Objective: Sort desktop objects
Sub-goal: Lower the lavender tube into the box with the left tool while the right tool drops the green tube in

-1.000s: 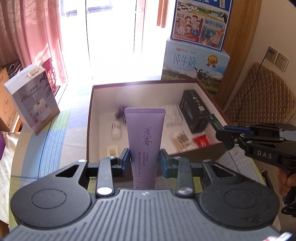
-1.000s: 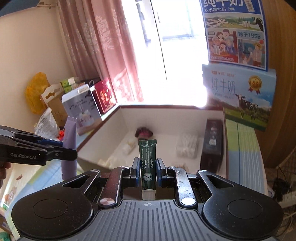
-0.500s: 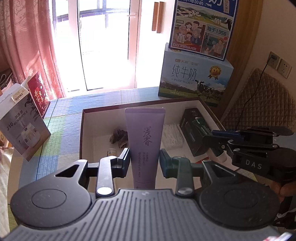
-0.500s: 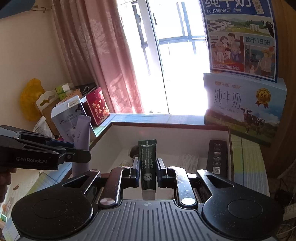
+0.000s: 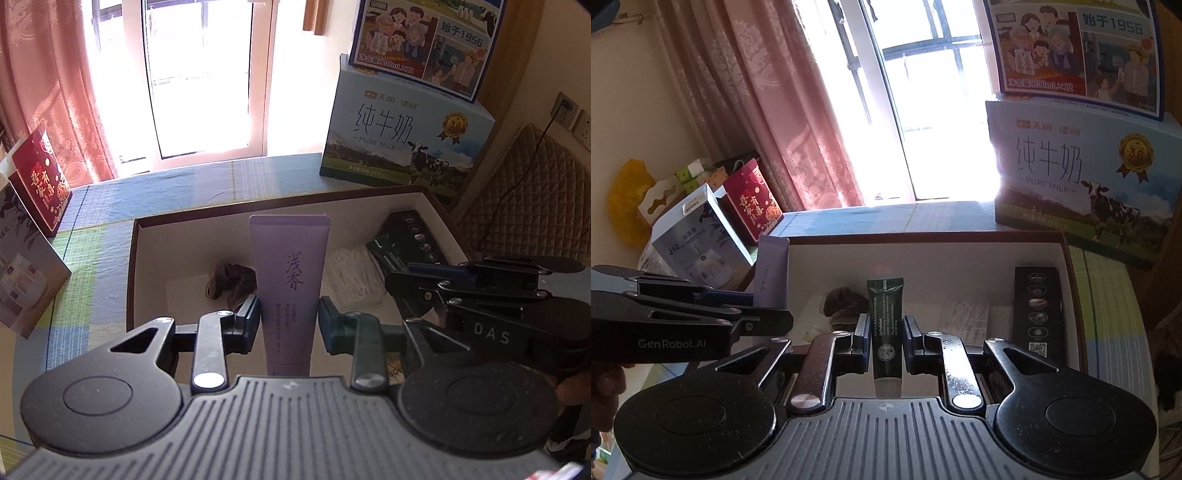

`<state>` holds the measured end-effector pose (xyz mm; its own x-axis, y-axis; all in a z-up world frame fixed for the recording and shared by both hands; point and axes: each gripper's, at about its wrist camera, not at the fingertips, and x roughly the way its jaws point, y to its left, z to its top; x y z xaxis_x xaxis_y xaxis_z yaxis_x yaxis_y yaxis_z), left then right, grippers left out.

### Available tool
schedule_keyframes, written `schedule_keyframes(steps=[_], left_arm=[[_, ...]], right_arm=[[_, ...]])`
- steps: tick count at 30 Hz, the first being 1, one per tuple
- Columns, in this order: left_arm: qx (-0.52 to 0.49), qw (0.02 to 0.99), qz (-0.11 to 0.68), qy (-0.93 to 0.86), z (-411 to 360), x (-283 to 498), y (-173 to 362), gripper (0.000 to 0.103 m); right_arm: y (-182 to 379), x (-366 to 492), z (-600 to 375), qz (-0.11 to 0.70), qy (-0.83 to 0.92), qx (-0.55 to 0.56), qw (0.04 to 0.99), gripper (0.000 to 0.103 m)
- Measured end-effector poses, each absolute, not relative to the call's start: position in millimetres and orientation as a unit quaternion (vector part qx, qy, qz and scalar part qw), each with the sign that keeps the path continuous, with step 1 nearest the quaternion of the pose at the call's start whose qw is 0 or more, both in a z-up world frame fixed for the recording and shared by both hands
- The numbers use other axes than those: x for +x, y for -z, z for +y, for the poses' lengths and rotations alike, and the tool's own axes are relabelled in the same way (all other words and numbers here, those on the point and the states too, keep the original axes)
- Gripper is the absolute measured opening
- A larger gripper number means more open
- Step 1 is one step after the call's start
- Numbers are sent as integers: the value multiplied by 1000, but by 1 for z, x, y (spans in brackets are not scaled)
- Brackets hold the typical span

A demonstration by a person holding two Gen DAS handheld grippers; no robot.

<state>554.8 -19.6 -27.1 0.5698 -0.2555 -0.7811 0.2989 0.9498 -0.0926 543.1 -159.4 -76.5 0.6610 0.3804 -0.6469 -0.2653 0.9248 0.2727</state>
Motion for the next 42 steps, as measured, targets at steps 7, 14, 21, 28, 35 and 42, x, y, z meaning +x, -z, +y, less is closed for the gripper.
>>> schedule_keyframes(steps=[7, 14, 21, 28, 35, 42], left_arm=[[1, 869, 471, 151, -14, 587, 58, 29], [-13, 852, 504, 145, -12, 611, 87, 29], [-6, 845, 516, 141, -16, 628, 103, 29], [9, 845, 513, 149, -19, 633, 103, 34], [28, 856, 500, 127, -11, 633, 98, 50], [29, 860, 496, 119, 0, 629, 94, 61]], right_arm=[[97, 570, -156, 399, -174, 87, 896, 14], [116, 588, -152, 424, -171, 97, 884, 14], [128, 600, -152, 441, -164, 103, 876, 14], [132, 608, -152, 447, -159, 107, 874, 14], [135, 614, -149, 450, -160, 118, 871, 15], [129, 615, -146, 430, -170, 126, 878, 15]])
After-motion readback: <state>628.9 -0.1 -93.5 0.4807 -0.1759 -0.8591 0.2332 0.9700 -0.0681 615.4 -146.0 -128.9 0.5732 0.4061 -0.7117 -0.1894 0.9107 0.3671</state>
